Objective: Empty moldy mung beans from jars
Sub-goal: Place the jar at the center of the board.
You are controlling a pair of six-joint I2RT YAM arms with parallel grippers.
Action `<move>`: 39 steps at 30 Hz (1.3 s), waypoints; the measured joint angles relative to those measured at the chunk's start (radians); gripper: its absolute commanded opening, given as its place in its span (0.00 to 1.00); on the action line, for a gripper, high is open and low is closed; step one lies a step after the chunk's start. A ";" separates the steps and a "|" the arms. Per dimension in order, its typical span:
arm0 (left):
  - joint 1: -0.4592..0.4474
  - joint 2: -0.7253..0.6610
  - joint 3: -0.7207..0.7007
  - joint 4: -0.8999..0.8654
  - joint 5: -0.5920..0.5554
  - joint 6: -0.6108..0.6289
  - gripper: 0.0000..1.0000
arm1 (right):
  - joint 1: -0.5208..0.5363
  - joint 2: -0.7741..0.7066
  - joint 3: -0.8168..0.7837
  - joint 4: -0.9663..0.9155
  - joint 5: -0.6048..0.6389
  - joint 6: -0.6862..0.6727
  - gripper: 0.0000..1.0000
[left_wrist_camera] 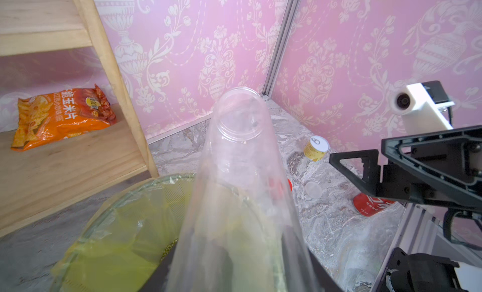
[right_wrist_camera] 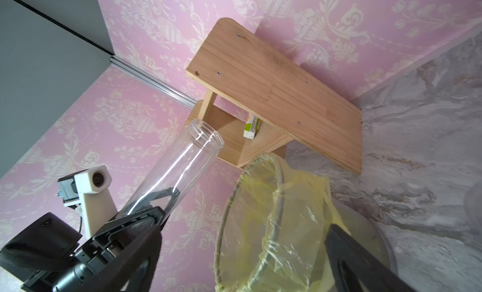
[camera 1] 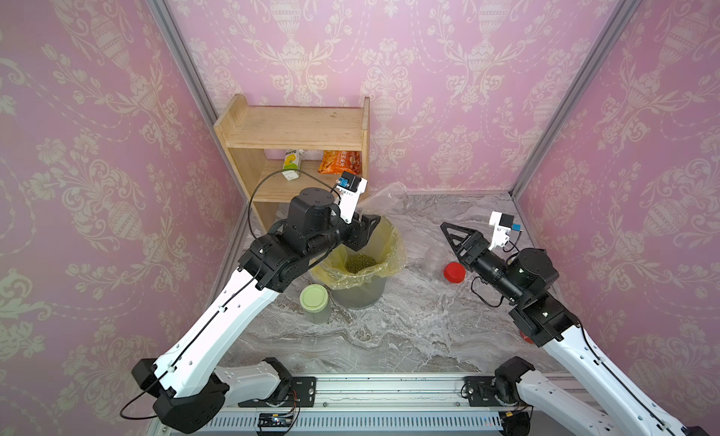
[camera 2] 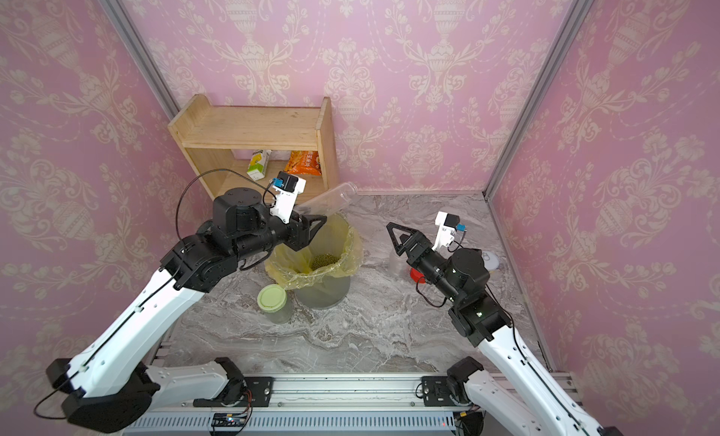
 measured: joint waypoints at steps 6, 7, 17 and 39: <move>-0.024 0.020 -0.006 0.126 0.028 -0.016 0.25 | 0.058 0.084 0.002 0.165 0.034 0.026 1.00; -0.026 0.025 -0.006 0.135 0.030 -0.018 0.25 | 0.062 0.094 0.005 0.175 0.039 0.027 1.00; -0.042 0.080 -0.006 0.197 0.074 -0.031 0.25 | 0.082 0.236 0.076 0.269 0.059 0.034 1.00; -0.043 0.097 -0.049 0.257 0.132 -0.036 0.26 | 0.082 0.400 0.197 0.400 0.067 0.080 0.89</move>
